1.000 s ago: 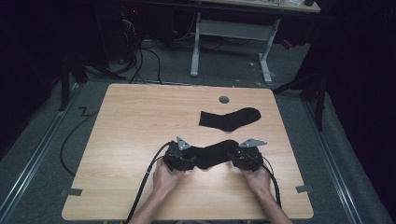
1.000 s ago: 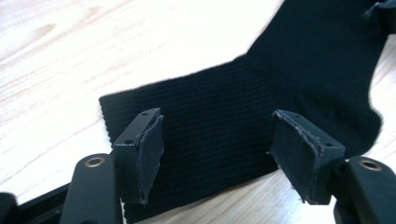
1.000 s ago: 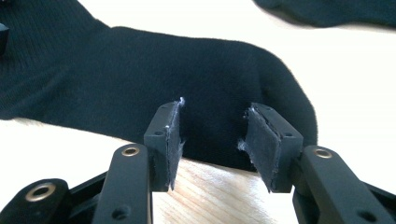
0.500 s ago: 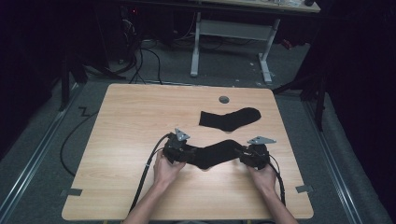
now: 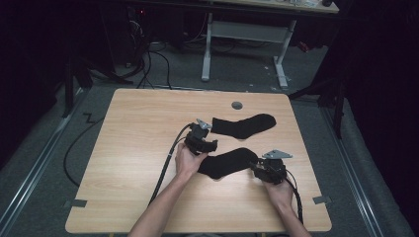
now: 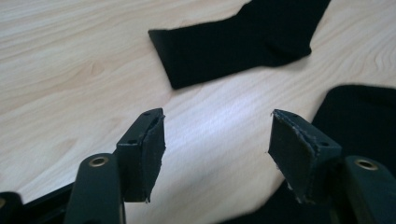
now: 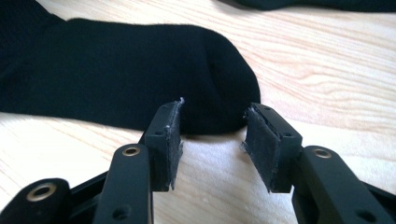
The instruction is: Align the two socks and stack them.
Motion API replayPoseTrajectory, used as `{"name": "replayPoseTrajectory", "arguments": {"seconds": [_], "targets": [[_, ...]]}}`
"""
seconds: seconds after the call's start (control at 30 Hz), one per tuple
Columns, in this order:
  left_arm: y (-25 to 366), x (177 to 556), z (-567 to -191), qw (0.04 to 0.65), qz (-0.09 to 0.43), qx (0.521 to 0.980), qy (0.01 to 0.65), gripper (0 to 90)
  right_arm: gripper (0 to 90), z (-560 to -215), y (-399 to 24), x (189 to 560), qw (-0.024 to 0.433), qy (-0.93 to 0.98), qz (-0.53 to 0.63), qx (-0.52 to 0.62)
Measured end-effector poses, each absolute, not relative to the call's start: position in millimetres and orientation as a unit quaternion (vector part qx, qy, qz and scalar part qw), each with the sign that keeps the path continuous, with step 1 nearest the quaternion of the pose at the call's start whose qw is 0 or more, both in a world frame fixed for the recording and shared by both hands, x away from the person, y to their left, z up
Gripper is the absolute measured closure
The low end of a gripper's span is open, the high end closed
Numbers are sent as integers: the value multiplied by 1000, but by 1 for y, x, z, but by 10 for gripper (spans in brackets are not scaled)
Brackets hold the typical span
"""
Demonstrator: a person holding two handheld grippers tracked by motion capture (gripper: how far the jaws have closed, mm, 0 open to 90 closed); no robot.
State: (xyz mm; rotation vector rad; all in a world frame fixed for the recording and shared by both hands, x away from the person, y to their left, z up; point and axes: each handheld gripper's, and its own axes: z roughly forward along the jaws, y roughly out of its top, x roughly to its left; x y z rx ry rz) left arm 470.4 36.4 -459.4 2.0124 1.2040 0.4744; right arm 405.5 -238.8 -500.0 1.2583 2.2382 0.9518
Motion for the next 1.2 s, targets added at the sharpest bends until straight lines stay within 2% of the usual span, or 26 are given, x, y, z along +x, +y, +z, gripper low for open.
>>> {"name": "replayPoseTrajectory", "arguments": {"seconds": [0.77, 0.93, 1.2], "targets": [[-9, 539, -480, 319, 198, 779, 502, 372, 537, -506, -245, 399, 213, 797, 352, 442], [-13, 547, -483, 297, 190, 785, 509, 426, 533, -506, -245, 399, 212, 797, 352, 442], [-9, 546, -485, 272, 205, 802, 490, 658, 528, -506, -245, 398, 212, 798, 353, 441]]}}
